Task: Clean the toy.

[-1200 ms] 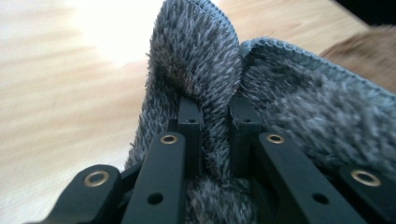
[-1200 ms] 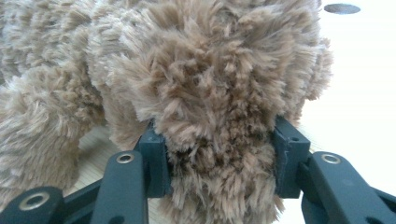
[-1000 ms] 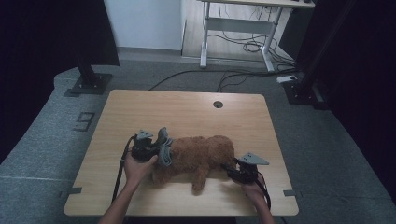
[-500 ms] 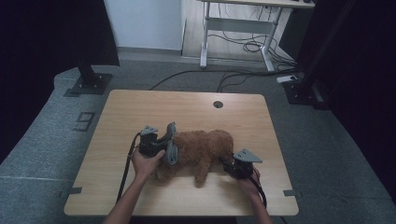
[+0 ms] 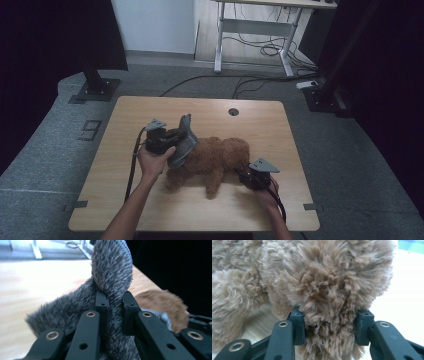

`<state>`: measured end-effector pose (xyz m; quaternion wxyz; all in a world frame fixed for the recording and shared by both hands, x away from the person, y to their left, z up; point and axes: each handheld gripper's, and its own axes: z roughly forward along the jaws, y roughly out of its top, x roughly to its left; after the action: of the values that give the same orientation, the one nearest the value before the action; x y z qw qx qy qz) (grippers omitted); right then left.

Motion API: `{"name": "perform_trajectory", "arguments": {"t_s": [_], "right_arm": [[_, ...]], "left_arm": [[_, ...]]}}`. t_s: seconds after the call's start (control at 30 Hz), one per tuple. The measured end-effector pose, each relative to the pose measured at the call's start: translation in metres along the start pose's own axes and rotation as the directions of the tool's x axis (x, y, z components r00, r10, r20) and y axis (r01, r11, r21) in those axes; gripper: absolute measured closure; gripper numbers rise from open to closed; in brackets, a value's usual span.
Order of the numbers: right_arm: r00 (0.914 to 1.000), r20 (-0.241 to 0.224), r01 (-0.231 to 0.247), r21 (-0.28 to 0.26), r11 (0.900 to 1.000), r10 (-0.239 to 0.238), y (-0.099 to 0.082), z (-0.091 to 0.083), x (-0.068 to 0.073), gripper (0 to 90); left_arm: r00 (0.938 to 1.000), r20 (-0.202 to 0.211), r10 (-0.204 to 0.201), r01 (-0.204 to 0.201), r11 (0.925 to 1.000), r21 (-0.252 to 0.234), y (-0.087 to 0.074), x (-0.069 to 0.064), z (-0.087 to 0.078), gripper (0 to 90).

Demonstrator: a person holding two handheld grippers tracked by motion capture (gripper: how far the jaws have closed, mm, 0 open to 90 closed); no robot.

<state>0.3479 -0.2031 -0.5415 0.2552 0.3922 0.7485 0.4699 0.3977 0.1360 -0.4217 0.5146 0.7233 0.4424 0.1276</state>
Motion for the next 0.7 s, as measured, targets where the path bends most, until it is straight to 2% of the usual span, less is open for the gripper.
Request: {"name": "perform_trajectory", "arguments": {"t_s": [0.03, 0.07, 0.1, 0.13, 0.17, 0.2, 0.23, 0.3, 0.37, 0.43, 0.47, 0.57, 0.63, 0.7], "right_arm": [[1.0, 0.0, 0.001, -0.003, 1.0, -0.001, -0.002, -0.001, 0.0, 54.2], [1.0, 0.0, 0.001, -0.003, 1.0, -0.001, -0.002, -0.001, 0.0, 54.2], [1.0, -0.003, -0.005, -0.009, 0.9999, 0.005, -0.004, -0.002, -0.001, 54.1], [1.0, -0.004, -0.004, -0.007, 1.0, 0.004, -0.004, -0.002, -0.001, 53.9], [1.0, -0.008, -0.006, -0.005, 1.0, 0.006, -0.005, -0.003, -0.002, 53.8], [1.0, -0.008, -0.006, -0.005, 1.0, 0.006, -0.005, -0.003, -0.002, 53.8], [0.9999, -0.014, -0.008, -0.001, 1.0, 0.008, -0.006, -0.004, -0.003, 53.2], [0.9998, -0.016, -0.009, 0.0, 1.0, 0.009, -0.007, -0.004, -0.004, 52.9], [0.9993, -0.031, -0.021, 0.002, 0.9998, 0.021, -0.008, -0.005, -0.007, 49.9], [0.9992, -0.033, -0.023, 0.002, 0.9997, 0.023, -0.008, -0.005, -0.007, 47.6], [0.9988, -0.031, -0.038, -0.003, 0.9993, 0.038, -0.008, -0.007, -0.007, 42.8], [0.9982, -0.04, -0.045, -0.005, 0.999, 0.045, -0.009, -0.009, -0.008, 38.4], [0.9924, -0.081, -0.093, -0.003, 0.9956, 0.093, -0.01, -0.018, -0.016, 33.2], [0.9907, -0.089, -0.104, -0.006, 0.9946, 0.103, -0.01, -0.021, -0.018, 31.6]], "left_arm": [[0.9995, -0.003, 0.032, -0.032, 0.9991, 0.027, 0.008, -0.014, 0.013, 77.5], [0.9995, -0.003, 0.032, -0.032, 0.9991, 0.027, 0.008, -0.014, 0.013, 77.4], [0.9983, -0.017, 0.056, -0.055, 0.9959, 0.072, 0.011, -0.022, 0.03, 77.1], [0.9983, -0.017, 0.056, -0.055, 0.9959, 0.072, 0.011, -0.022, 0.03, 77.0], [0.9981, -0.029, 0.055, -0.051, 0.9909, 0.125, 0.008, -0.023, 0.046, 76.8], [0.9981, -0.029, 0.055, -0.051, 0.9909, 0.125, 0.008, -0.023, 0.046, 76.8], [0.9982, -0.034, 0.048, -0.042, 0.9869, 0.155, 0.002, -0.019, 0.056, 76.8], [0.999, -0.028, 0.034, -0.029, 0.9861, 0.163, -0.002, -0.016, 0.058, 76.9], [1.0, 0.0, 0.009, -0.009, 0.98, 0.199, -0.01, -0.01, 0.059, 77.2], [1.0, 0.007, 0.004, -0.005, 0.9796, 0.201, -0.013, -0.009, 0.057, 77.3], [0.9998, 0.012, 0.013, -0.015, 0.9775, 0.21, -0.018, -0.011, 0.054, 77.4], [0.9993, 0.011, 0.037, -0.039, 0.9778, 0.206, -0.024, -0.015, 0.049, 77.5], [0.9982, 0.016, 0.057, -0.059, 0.9781, 0.199, -0.03, -0.019, 0.045, 77.7], [0.9974, 0.021, 0.069, -0.072, 0.9797, 0.187, -0.035, -0.022, 0.043, 77.7]]}}
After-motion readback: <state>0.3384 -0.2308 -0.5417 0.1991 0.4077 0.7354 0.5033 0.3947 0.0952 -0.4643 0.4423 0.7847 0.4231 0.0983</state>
